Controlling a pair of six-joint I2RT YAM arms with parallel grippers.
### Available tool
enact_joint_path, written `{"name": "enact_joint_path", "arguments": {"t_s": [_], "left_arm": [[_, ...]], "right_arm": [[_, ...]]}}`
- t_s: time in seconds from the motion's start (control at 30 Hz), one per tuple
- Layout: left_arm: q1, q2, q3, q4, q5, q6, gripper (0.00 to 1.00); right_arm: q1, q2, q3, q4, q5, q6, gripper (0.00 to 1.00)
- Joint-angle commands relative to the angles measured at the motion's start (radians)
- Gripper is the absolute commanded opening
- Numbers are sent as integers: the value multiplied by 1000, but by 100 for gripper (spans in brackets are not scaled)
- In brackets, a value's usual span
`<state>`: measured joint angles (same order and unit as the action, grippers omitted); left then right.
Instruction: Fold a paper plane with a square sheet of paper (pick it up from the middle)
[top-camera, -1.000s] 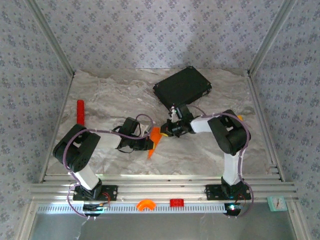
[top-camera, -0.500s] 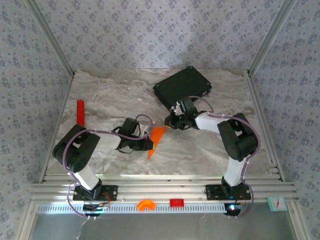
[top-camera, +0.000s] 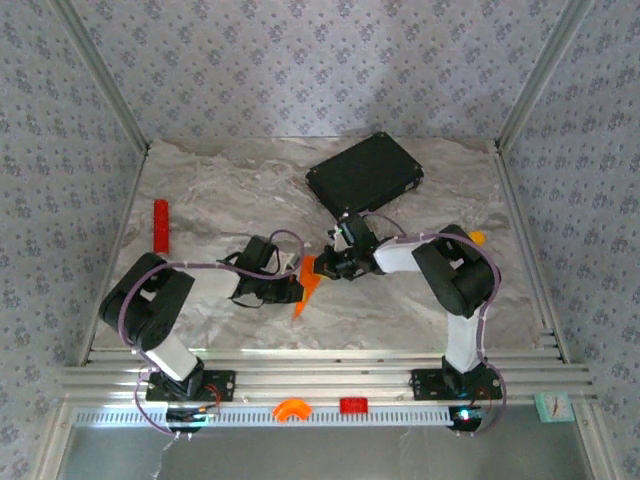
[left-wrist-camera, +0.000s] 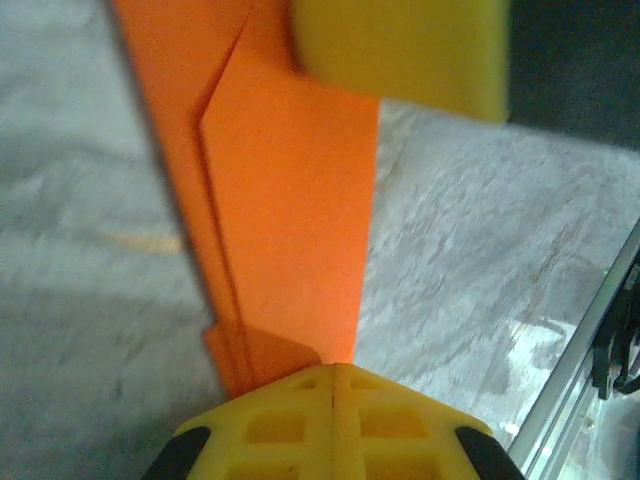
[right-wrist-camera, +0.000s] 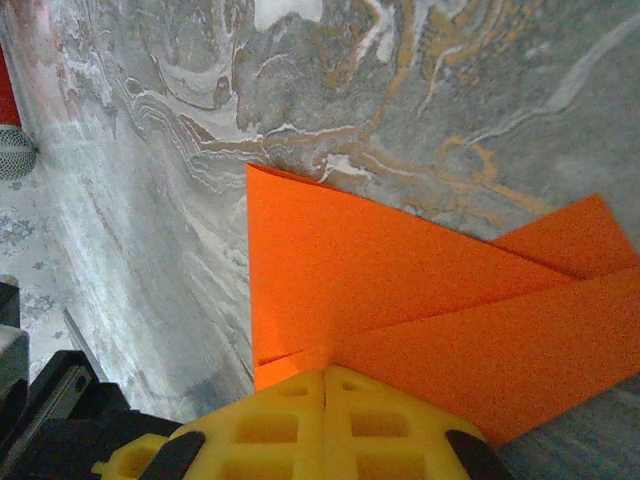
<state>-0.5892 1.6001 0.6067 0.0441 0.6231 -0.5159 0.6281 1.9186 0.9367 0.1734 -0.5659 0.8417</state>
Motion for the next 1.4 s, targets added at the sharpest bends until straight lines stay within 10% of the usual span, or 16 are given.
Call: {"name": "enact_joint_path", "arguments": {"t_s": [0.0,0.57,1.37], "left_arm": [[-8,-84,21,-175,0,6,0],[-73,117,111,-159,-16,-27,0],[-75,-253,-52,-314,-47,-36,0]], "right_arm": [[-7,42,-46,-66,75,0,0],[3,48,-45,-102,99,-17,0],[19,22,36,-152,57,-58,0]]}}
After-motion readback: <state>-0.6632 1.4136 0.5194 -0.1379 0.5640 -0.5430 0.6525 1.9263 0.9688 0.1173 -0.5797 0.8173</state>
